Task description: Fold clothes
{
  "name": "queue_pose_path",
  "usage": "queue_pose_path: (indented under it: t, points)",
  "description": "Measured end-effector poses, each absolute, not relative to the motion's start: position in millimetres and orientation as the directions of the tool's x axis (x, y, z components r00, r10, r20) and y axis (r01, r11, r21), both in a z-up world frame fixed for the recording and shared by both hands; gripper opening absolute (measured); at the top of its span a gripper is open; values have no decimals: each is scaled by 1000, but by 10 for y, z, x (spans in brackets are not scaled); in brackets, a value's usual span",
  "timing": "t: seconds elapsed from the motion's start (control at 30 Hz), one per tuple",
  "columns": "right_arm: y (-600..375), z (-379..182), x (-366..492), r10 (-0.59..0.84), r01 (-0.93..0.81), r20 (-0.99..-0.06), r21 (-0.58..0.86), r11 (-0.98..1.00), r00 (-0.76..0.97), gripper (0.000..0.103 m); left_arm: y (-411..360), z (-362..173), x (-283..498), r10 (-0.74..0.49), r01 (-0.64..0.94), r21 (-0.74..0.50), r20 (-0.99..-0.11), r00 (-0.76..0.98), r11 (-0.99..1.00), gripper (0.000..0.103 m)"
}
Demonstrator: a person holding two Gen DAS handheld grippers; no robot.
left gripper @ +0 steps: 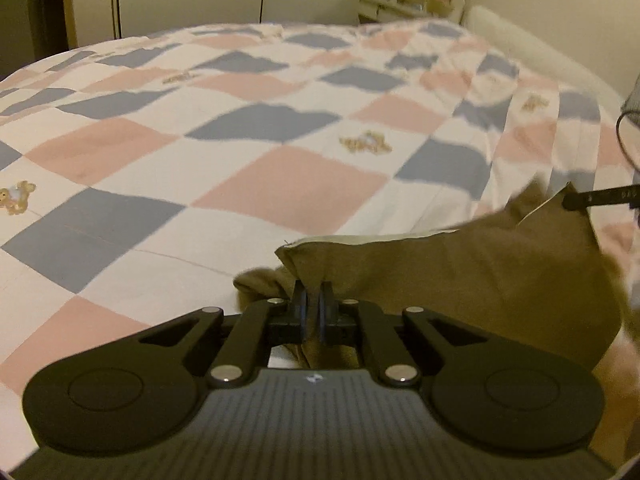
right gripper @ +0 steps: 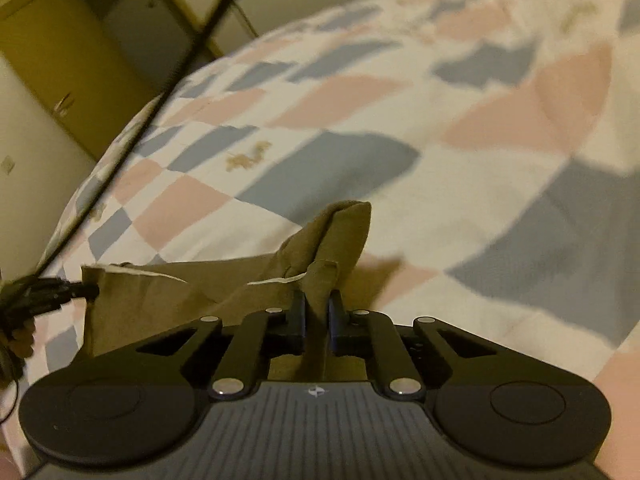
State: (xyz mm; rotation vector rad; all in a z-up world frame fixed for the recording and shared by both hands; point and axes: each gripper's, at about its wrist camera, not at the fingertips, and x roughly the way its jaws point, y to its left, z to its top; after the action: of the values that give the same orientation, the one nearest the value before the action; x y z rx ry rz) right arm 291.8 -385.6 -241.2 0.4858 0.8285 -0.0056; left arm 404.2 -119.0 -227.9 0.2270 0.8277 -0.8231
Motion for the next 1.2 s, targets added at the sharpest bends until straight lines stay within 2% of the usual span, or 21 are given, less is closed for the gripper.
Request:
queue_pose_path:
  t: [0.03,0.2,0.33,0.53,0.7,0.83,0.97,1.0,1.03,1.07,1.1,1.17,1.2]
  points:
    - [-3845,-2359,2920,171,186,-700,403,896,693,3,-1192,-2262,4059,-559,725,-124,-727,398,678,3]
    - [-3936,-2326,2970,171,235,-726,421,876,666,6,-1308,-2453,4105,-516,725,-102,-769,377,682,4]
    - [-3956,-2466,2930,200,238,-711,465,852,674,4,-1297,-2474,4101,-527,706,-117,-752,396,698,3]
    - [-3907,-2314,3013,110,223,-650,407,886,752,3,-1268,-2448,4258,-524,665,-128,-731,438,735,3]
    - [-3977,-2429,3239,62,259,-668,370,892,742,3,-1375,-2674,4326,-461,659,-68,-767,445,749,4]
    - [-3983,-2725,3450,56,288,-740,329,899,671,3,-1466,-2818,4256,-371,649,25,-804,466,760,11]
    - [-3938,-2847,3489,25,322,-777,289,901,629,2,-1425,-2647,4281,-309,568,76,-777,549,819,21]
    - [-3931,-2812,3477,5,340,-777,281,897,629,9,-1413,-2574,4289,-298,544,85,-762,575,835,20]
    - [-3924,-2776,3465,-15,358,-777,273,893,630,29,-1416,-2505,4290,-294,532,91,-749,594,842,19]
    - [-3898,-2715,3451,-62,381,-774,237,894,630,37,-1433,-2440,4285,-298,531,96,-737,606,842,18]
    - [-3856,-2634,3432,-102,384,-760,204,901,642,41,-1469,-2390,4273,-309,543,99,-732,607,834,15]
    - [-3761,-2471,3402,-157,376,-720,153,914,676,40,-1598,-2415,4227,-325,590,112,-746,582,800,10]
    - [-3690,-2418,3410,-137,342,-705,157,927,696,40,-1660,-2496,4216,-311,599,130,-757,575,791,9]
